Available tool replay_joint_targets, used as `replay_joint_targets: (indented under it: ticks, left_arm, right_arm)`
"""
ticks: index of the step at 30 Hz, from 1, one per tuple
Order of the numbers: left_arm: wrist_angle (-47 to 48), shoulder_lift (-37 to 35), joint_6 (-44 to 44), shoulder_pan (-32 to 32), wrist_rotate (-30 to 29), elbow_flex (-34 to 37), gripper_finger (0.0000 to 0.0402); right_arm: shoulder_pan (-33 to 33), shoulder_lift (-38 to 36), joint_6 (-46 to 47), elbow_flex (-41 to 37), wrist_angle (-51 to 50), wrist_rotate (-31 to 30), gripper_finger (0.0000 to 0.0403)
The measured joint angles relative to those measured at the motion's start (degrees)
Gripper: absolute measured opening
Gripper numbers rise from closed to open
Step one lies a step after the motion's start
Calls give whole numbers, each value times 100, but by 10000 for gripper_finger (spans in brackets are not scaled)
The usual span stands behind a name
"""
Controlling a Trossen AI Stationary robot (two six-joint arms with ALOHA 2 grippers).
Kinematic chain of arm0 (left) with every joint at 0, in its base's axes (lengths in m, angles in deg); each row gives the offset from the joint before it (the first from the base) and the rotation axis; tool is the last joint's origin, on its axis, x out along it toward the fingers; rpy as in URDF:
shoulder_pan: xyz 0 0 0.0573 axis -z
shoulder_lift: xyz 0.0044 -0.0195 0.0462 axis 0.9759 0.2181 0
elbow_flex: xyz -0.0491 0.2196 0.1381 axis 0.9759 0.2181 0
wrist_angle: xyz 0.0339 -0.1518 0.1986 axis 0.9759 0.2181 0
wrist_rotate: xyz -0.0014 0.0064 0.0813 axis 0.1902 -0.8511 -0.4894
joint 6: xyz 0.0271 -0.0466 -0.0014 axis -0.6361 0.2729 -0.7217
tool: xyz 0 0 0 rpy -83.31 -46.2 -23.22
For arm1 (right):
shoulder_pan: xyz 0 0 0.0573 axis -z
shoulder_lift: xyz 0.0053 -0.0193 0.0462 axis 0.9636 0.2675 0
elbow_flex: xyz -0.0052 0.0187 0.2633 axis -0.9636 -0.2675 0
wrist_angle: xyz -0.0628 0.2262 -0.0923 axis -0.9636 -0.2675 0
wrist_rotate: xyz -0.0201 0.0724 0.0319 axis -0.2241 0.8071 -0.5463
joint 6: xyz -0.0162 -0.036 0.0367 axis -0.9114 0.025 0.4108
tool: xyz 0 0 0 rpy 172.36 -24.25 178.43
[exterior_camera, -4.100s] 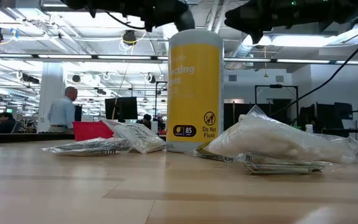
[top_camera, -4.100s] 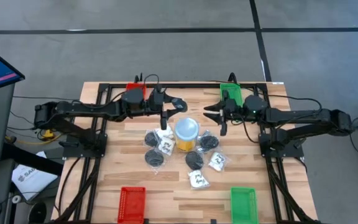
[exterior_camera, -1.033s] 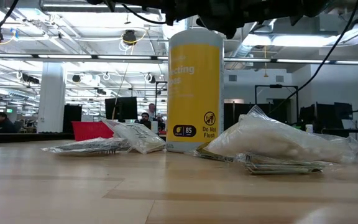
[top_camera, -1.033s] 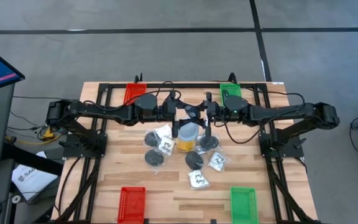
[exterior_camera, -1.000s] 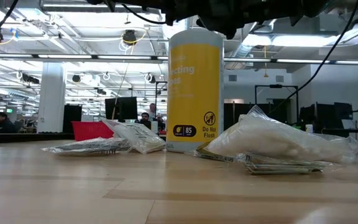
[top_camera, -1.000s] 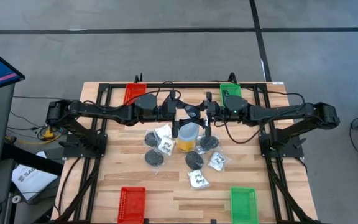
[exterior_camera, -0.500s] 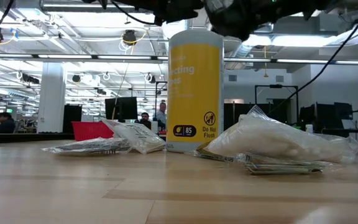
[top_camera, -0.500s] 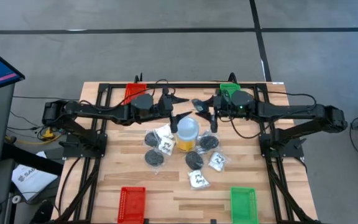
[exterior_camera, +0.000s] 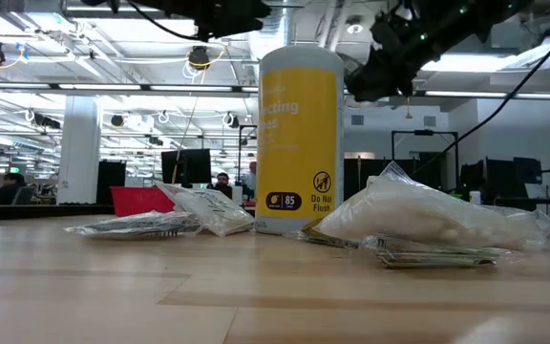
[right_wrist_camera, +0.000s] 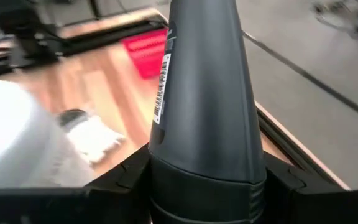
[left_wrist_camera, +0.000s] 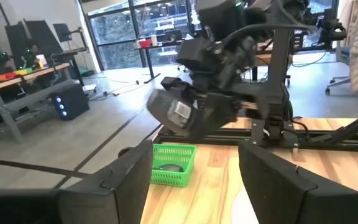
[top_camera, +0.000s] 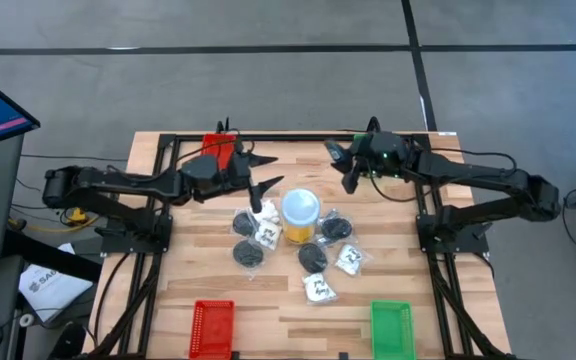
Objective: Pick & Place Travel size toiletries
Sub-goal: Put the gray deodorant into the top green bin
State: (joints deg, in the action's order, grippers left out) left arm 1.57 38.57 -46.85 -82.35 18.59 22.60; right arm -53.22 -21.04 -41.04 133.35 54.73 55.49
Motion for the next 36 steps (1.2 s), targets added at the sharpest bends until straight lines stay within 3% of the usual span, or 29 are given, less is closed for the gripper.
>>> replay_joint_targets:
  ticks: [8, 21, 30, 36]
  left_arm:
    - [2, -508, 249, 2, 9, 537, 219]
    - [-6, -552, 305, 1, 11, 780, 215]
    - [-5, -552, 309, 0, 13, 780, 211]
    - [-3, -550, 307, 2, 28, 780, 206]
  right_arm:
    - [862, 24, 262, -2, -827, -10, 179]
    - [2085, 24, 608, -416, -1444, -5, 179]
    - [2608, 59, 716, -865, -1359, -5, 179]
    - [2694, 517, 750, -894, -1271, 7, 179]
